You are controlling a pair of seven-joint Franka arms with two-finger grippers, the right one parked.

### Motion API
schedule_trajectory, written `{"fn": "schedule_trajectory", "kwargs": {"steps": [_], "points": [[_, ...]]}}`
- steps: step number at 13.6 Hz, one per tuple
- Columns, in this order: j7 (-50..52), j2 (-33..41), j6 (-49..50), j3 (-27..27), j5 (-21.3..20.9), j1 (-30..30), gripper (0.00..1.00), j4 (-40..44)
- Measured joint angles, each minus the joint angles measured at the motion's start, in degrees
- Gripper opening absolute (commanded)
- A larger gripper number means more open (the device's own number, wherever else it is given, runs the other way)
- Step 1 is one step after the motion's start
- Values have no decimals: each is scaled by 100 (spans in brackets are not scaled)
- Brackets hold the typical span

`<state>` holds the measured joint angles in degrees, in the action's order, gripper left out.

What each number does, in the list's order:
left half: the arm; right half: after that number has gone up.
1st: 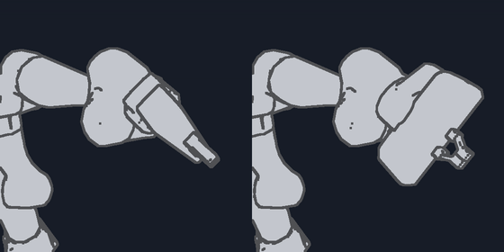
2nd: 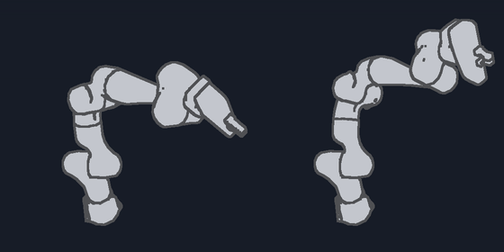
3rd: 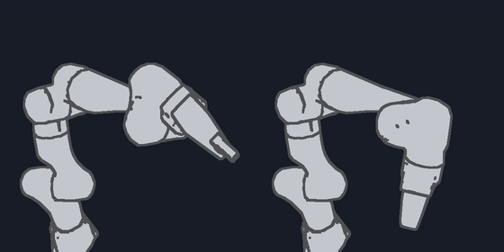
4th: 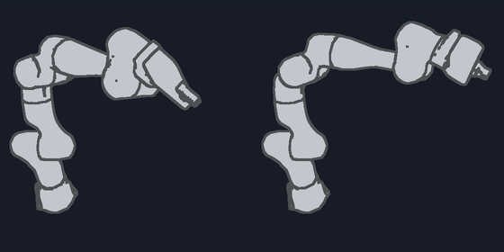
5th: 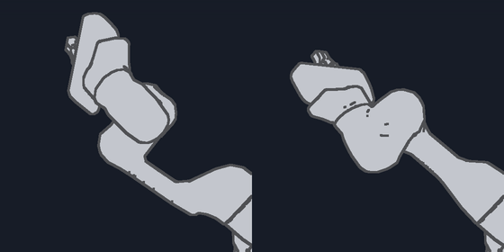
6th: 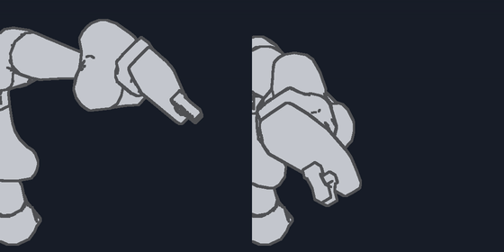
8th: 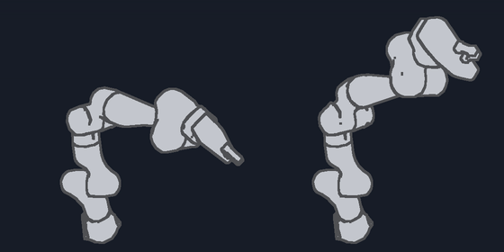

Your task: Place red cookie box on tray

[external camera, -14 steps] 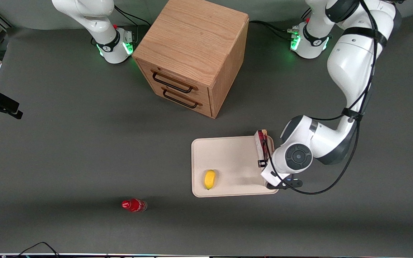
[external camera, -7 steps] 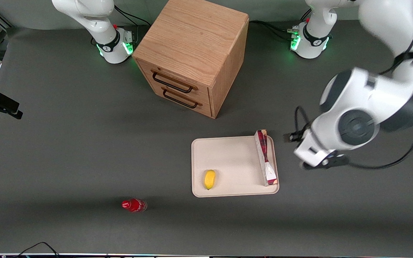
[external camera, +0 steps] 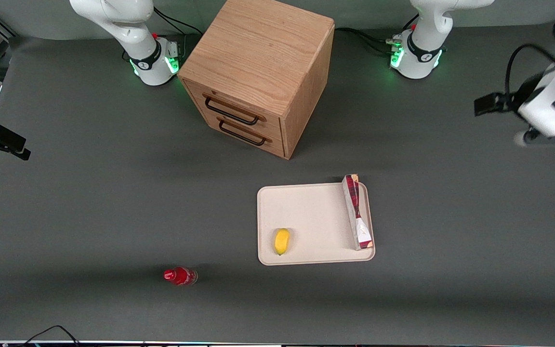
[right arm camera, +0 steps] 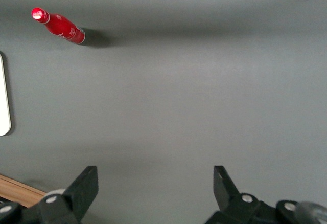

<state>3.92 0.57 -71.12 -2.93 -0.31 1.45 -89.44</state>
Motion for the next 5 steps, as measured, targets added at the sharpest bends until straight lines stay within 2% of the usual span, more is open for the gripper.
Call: {"fn": "schedule_trajectory", "kwargs": {"steps": [3,5], "points": [[-158,1026,-265,164,14,1,100,-1097],[-244,1259,-283,164,15,15,100,-1245]]}}
